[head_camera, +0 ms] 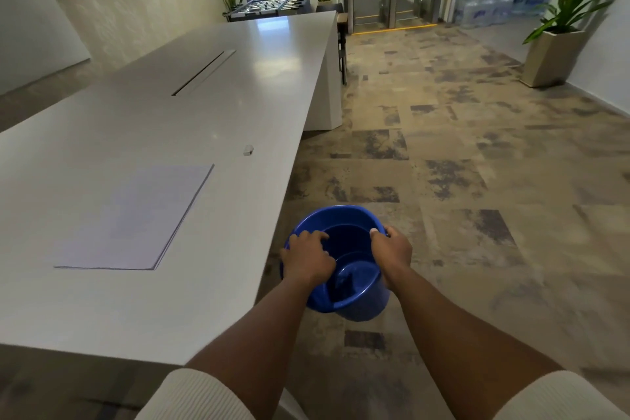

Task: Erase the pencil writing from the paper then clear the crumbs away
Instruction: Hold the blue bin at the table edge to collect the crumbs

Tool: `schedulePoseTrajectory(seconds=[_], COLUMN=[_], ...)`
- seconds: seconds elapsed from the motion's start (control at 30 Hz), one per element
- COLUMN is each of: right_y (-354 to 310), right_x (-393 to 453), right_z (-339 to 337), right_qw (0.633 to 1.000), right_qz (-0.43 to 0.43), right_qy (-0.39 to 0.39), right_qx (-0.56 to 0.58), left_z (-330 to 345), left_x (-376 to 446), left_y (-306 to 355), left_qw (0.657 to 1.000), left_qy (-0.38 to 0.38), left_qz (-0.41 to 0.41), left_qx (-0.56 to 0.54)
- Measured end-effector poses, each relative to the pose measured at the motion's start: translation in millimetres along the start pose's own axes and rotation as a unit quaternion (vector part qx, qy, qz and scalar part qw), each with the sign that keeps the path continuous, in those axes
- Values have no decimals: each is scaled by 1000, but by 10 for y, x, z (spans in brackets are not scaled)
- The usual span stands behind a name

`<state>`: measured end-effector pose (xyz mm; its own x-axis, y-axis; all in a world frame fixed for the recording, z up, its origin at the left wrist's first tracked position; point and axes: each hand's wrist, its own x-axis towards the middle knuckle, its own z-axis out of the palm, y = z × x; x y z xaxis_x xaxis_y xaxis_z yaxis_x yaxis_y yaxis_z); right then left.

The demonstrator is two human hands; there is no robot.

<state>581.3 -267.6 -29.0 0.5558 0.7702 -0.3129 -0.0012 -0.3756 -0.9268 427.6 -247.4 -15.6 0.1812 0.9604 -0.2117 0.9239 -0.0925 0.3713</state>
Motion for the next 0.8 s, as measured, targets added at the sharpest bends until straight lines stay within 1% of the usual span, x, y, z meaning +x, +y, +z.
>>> schedulePoseTrajectory(seconds=[0.03,0.2,0.37,0.47,0.6,0.8], right_y=[44,215,396,495,685,1050], right_x=[21,71,138,170,197,241], right_z=[-64,-264,-417,-481,-550,-518], right_qw=[1000,1000,999,998,997,995], right_qz=[6,23,33,42,66,85], right_qy=[5,6,0,-1,-21,-40], right_qx=[2,17,36,41,47,35], left_z=[55,238,454,617,846,1157], left_x=[4,-16,15,62,68,55], left_y=[26,-3,9,-30,-92,-268], left_qw=[1000,994,975,957,918,906], left_qy=[-9,49,41,48,53,49], left_qz=[-5,-49,-122,-178,-232,-254], left_qx=[-25,-89,-181,-224,-319,-334])
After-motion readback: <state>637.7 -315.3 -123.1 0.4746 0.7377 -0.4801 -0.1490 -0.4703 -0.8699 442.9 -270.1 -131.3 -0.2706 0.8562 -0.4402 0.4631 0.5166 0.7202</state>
